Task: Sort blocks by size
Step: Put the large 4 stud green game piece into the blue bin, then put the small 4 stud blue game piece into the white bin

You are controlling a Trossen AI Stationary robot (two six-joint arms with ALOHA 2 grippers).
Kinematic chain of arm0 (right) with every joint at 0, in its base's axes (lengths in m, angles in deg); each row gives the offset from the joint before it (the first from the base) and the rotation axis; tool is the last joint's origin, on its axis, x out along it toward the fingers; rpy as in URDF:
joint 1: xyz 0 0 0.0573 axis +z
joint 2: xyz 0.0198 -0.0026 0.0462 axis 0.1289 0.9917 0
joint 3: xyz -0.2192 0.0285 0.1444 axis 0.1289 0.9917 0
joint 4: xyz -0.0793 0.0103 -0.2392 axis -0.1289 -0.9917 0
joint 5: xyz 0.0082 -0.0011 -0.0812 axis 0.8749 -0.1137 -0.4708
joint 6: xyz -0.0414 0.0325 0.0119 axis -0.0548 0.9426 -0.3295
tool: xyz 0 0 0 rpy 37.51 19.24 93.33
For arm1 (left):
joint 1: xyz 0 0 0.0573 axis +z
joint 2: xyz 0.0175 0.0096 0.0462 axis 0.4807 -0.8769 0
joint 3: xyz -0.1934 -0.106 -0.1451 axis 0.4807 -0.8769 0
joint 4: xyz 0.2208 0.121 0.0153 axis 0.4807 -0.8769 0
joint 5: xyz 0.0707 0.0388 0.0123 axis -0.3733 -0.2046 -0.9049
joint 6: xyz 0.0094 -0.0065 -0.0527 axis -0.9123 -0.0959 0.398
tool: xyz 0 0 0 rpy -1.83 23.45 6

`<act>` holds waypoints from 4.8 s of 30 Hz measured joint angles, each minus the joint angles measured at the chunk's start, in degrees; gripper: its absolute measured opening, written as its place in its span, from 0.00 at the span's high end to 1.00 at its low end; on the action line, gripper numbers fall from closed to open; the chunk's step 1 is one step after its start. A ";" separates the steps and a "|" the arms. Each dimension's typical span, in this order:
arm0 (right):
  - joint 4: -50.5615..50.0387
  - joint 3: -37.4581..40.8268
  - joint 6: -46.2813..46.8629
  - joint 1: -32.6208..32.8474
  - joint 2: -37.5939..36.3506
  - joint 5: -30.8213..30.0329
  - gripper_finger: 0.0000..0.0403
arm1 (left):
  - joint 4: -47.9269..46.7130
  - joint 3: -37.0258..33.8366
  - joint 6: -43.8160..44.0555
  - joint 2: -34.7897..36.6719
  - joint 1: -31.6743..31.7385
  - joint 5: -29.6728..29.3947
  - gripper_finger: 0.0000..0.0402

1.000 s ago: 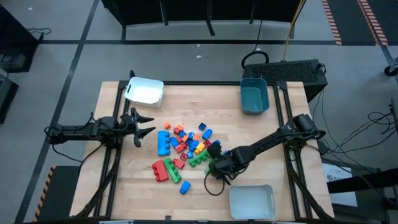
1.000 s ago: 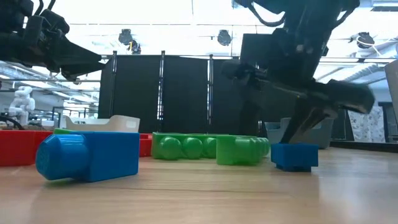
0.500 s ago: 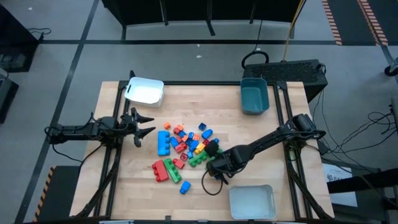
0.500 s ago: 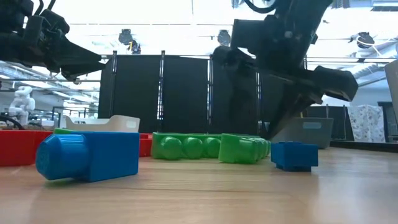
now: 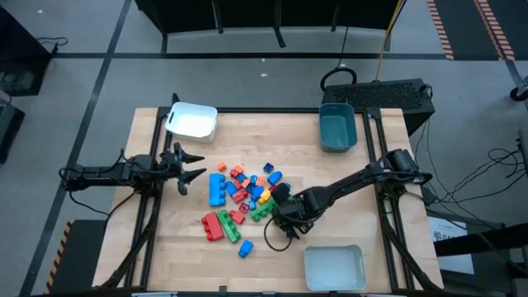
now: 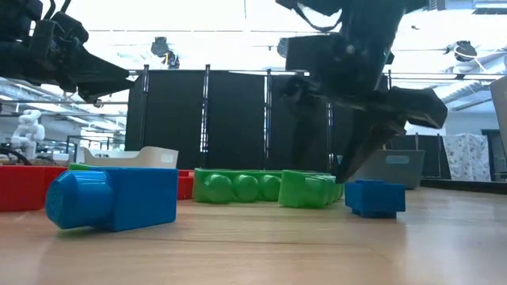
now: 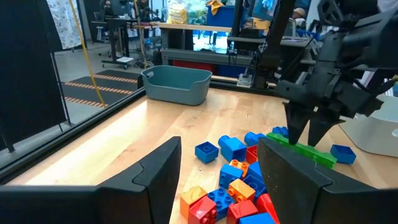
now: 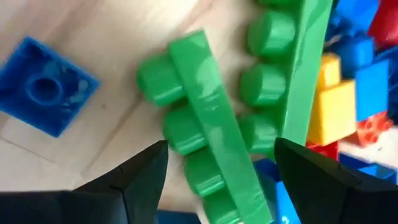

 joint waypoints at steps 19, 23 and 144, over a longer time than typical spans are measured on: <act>4.18 5.86 7.29 -0.74 -0.22 -1.37 0.66 | -0.04 -0.03 -0.02 -0.02 0.00 0.00 0.47; 3.58 5.61 10.17 -0.75 -0.73 -1.77 0.66 | -0.04 -0.03 -0.02 -0.02 0.00 0.00 0.47; -4.76 13.60 47.35 -9.31 -5.11 11.99 0.73 | 0.11 -0.08 1.64 -7.15 0.00 -1.33 0.47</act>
